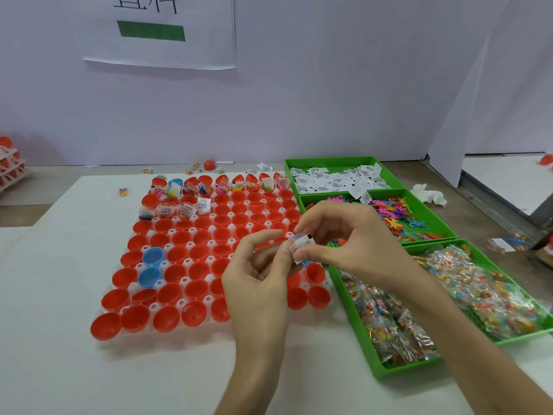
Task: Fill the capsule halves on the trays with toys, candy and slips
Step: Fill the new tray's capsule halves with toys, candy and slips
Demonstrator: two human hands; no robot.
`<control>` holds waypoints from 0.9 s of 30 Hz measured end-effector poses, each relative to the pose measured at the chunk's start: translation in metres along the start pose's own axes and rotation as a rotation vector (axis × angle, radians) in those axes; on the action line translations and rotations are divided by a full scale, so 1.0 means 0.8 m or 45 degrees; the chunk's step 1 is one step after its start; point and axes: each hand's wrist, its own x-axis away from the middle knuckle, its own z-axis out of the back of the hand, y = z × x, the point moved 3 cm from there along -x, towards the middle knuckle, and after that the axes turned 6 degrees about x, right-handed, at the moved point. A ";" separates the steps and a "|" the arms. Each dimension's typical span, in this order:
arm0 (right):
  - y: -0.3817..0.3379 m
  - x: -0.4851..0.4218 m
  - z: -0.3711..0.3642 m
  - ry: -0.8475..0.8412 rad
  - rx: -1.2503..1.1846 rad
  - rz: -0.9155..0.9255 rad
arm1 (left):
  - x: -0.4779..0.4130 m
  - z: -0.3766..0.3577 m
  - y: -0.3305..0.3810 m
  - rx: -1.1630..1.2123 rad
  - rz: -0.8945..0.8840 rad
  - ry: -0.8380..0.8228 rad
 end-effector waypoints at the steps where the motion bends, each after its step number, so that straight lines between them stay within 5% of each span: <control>1: 0.000 0.000 0.000 -0.001 -0.014 -0.009 | 0.001 -0.001 0.001 0.015 0.009 -0.002; 18: -0.006 0.000 -0.009 0.037 -0.205 -0.020 | -0.001 0.002 0.005 0.143 0.101 0.079; 27: -0.008 -0.003 0.005 0.016 -0.556 -0.117 | -0.003 -0.010 0.010 0.309 0.183 -0.223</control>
